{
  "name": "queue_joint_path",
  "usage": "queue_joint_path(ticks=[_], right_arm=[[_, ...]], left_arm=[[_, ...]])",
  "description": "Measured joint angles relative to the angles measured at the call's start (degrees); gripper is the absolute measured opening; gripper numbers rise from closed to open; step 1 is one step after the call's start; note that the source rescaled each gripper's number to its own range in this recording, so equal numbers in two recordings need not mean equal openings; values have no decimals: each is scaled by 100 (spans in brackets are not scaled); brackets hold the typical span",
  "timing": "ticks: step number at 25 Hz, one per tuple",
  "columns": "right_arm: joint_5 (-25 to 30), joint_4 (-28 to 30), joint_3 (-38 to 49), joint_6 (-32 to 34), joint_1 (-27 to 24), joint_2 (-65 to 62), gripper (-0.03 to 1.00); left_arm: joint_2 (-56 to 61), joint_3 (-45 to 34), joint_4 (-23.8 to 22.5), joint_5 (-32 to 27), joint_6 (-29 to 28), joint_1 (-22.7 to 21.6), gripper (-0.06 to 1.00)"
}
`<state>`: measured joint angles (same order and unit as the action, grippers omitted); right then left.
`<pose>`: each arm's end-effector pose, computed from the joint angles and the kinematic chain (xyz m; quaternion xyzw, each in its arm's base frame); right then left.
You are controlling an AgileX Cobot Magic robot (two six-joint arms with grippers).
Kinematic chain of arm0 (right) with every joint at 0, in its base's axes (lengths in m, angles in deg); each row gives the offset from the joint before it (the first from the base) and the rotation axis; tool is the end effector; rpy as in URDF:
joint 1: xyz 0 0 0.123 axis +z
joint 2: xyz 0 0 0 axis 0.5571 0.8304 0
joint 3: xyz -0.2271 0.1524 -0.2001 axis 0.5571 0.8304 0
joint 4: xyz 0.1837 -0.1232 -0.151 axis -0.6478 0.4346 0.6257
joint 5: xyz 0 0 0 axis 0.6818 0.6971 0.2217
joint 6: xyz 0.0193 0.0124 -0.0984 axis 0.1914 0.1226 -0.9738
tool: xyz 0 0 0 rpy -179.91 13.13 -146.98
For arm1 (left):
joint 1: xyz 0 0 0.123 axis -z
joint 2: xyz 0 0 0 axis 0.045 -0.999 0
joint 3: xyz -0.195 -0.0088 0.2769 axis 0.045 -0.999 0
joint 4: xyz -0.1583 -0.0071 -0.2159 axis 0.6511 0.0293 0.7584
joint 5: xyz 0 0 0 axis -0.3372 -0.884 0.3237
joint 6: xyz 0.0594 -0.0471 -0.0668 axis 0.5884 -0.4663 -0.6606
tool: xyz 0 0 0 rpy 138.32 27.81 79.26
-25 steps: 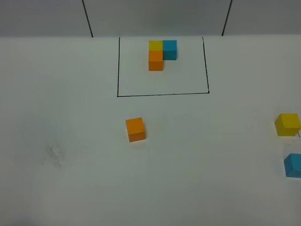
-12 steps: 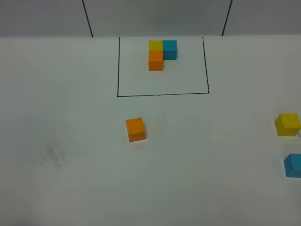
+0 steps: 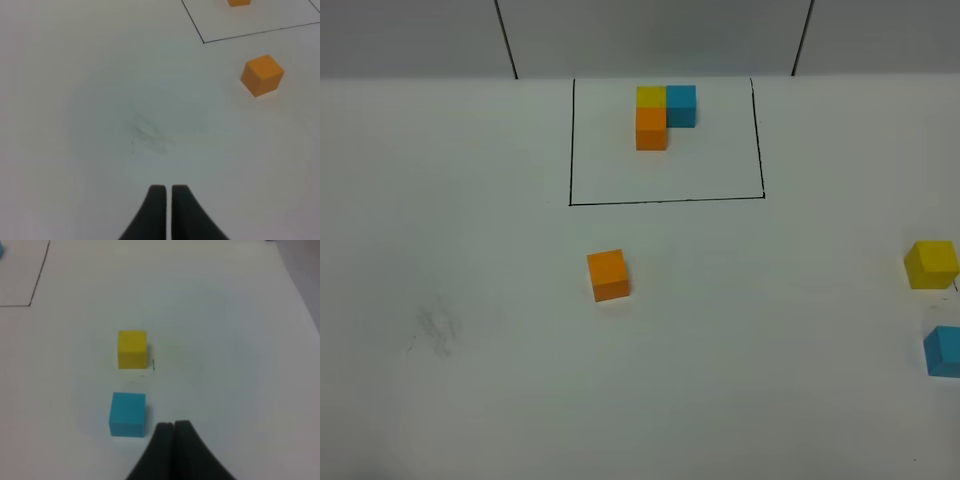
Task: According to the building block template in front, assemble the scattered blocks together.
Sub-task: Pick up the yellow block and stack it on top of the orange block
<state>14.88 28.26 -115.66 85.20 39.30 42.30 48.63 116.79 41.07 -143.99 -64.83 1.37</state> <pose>-0.0384 -0.0219 0.2827 0.0212 0.8498 -0.0433 0.5249 -0.0396 -0.0182 0.2844 0.0872 0.8431 -0.0363 0.5293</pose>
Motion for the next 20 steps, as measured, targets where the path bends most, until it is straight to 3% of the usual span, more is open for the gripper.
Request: queue_joint_path(ticks=[14, 17, 20], right_arm=[[-26, -5, 0, 0, 0, 0, 0], [-9, -58, 0, 0, 0, 0, 6], [-9, -213, 0, -11, 0, 0, 21]], left_arm=[[0, 0, 0, 0, 0, 0, 1], [0, 0, 0, 0, 0, 0, 1], [0, 0, 0, 0, 0, 0, 1]])
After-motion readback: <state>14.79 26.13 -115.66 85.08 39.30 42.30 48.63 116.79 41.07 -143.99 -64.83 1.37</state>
